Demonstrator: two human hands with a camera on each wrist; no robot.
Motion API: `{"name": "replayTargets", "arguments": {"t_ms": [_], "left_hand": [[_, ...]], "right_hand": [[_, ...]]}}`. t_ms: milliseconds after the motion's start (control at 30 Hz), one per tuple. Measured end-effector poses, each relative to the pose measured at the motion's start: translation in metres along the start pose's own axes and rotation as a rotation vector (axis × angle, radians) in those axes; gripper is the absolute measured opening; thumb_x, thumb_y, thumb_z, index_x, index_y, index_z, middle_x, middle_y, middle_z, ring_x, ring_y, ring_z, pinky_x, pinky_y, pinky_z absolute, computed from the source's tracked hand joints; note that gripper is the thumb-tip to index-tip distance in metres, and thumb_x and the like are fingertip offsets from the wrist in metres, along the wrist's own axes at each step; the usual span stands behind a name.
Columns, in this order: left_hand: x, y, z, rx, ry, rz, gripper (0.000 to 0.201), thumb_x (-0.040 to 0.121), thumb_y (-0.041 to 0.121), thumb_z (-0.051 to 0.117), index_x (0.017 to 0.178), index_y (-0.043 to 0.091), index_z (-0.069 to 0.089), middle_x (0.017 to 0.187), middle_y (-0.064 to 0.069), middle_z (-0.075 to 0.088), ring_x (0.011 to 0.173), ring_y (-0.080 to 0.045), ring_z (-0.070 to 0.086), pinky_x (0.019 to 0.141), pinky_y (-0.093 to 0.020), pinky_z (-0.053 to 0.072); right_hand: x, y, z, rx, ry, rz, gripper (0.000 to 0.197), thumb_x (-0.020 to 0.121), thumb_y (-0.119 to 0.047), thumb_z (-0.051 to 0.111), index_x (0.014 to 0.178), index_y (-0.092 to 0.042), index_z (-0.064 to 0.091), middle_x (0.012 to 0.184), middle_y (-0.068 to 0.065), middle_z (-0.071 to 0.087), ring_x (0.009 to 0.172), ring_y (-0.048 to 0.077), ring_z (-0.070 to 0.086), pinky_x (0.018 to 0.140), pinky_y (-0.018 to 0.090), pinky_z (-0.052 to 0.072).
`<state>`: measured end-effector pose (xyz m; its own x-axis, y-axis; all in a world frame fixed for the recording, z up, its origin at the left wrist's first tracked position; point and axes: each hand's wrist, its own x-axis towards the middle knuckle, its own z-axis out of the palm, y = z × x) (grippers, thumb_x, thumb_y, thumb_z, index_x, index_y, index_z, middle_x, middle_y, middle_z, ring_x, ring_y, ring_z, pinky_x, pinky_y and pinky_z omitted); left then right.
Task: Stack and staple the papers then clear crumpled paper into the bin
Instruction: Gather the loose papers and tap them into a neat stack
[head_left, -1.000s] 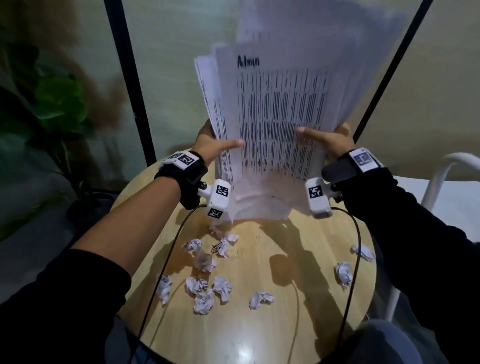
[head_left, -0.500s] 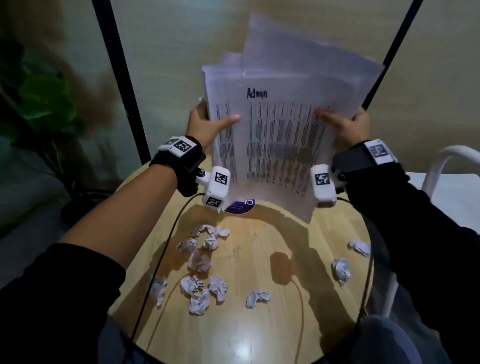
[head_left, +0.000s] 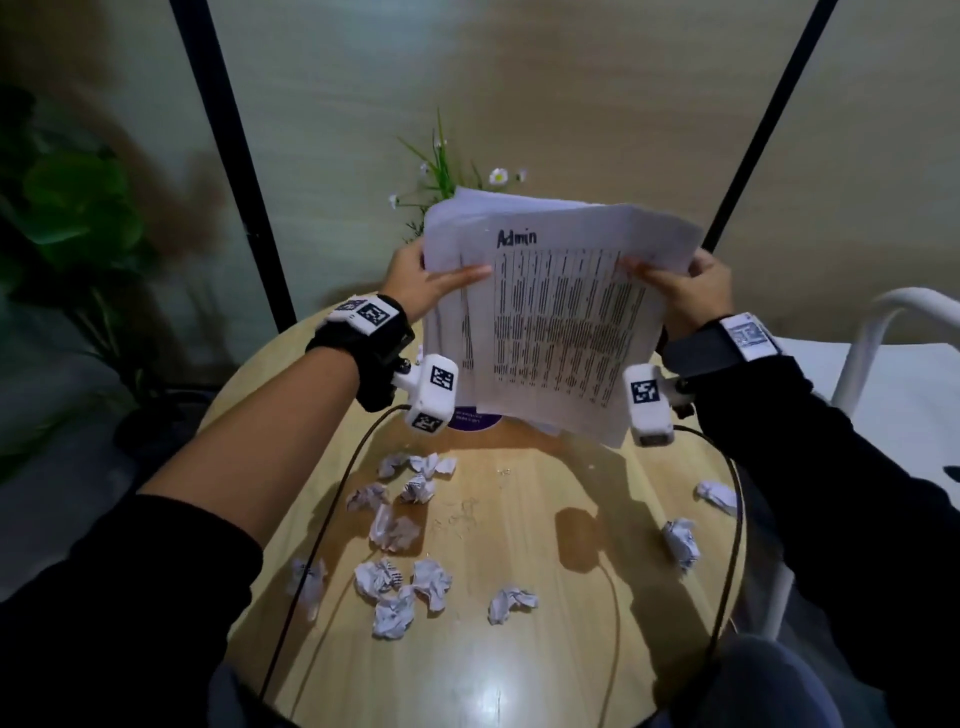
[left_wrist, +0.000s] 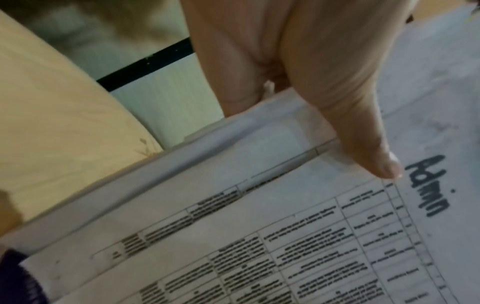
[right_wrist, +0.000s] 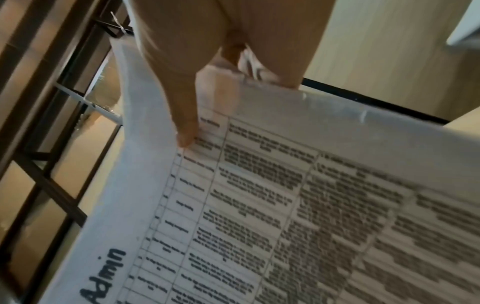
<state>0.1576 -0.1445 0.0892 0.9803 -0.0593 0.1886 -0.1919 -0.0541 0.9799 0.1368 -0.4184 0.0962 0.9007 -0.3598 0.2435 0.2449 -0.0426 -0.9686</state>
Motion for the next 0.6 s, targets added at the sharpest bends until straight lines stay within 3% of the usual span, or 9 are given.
{"name": "replayTargets", "arguments": {"t_ms": [100,200,300,367,433,500,600], "left_hand": [[-0.008,-0.016,0.000,0.063,-0.013,-0.063,0.055,0.071,0.013,0.079,0.121,0.003,0.058,0.115,-0.009,0.066,0.104,-0.023,0.064,0.094,-0.043,0.053],[-0.015,-0.035,0.004,0.196,-0.094,-0.064,0.060,0.061,0.028,0.086,0.113,0.009,0.064,0.112,-0.004,0.067,0.102,-0.021,0.064,0.092,-0.049,0.053],[-0.007,-0.034,0.007,0.123,-0.062,-0.098,0.084,0.035,0.057,0.088,0.108,0.021,0.069,0.112,-0.001,0.070,0.104,-0.020,0.067,0.092,-0.043,0.053],[-0.002,-0.019,0.006,-0.004,-0.017,-0.126,0.082,0.037,0.051,0.090,0.108,0.016,0.069,0.110,-0.005,0.071,0.100,-0.021,0.068,0.092,-0.041,0.054],[0.001,-0.009,0.005,-0.083,0.003,-0.129,0.067,0.053,0.035,0.089,0.111,0.008,0.068,0.107,-0.007,0.071,0.096,-0.021,0.070,0.092,-0.043,0.054],[0.002,-0.015,0.006,-0.032,0.011,-0.131,0.070,0.054,0.034,0.089,0.115,0.009,0.064,0.107,-0.004,0.070,0.097,-0.019,0.068,0.094,-0.043,0.053],[0.005,-0.048,0.011,0.128,-0.041,-0.157,0.099,0.040,0.050,0.092,0.125,0.016,0.054,0.119,-0.002,0.066,0.109,-0.018,0.064,0.099,-0.046,0.049]], "right_hand": [[-0.012,0.017,-0.002,-0.046,-0.028,0.049,0.040,0.061,-0.001,0.083,0.094,-0.017,0.066,0.089,-0.003,0.071,0.076,0.009,0.068,0.069,0.029,0.057],[-0.026,0.041,-0.002,-0.132,-0.054,0.199,0.053,0.063,0.000,0.082,0.112,-0.001,0.063,0.107,0.014,0.069,0.099,0.029,0.066,0.088,0.044,0.054],[-0.024,0.029,0.003,-0.131,-0.032,0.172,0.046,0.064,-0.005,0.083,0.107,-0.002,0.067,0.094,0.008,0.071,0.088,0.027,0.068,0.082,0.040,0.055],[-0.015,0.013,0.003,-0.081,-0.027,0.117,0.038,0.061,-0.011,0.086,0.095,-0.009,0.070,0.081,-0.001,0.074,0.075,0.022,0.071,0.071,0.036,0.058],[-0.010,0.003,0.001,-0.037,-0.052,0.082,0.038,0.058,-0.012,0.087,0.091,-0.014,0.069,0.079,-0.003,0.075,0.073,0.018,0.073,0.065,0.033,0.059],[-0.012,0.010,0.001,-0.088,-0.092,0.110,0.050,0.056,-0.010,0.088,0.101,-0.011,0.066,0.089,-0.002,0.074,0.080,0.017,0.072,0.072,0.036,0.060],[-0.026,0.032,0.007,-0.202,-0.145,0.215,0.059,0.057,-0.004,0.086,0.111,-0.005,0.063,0.103,0.007,0.071,0.096,0.024,0.068,0.087,0.043,0.055]]}}
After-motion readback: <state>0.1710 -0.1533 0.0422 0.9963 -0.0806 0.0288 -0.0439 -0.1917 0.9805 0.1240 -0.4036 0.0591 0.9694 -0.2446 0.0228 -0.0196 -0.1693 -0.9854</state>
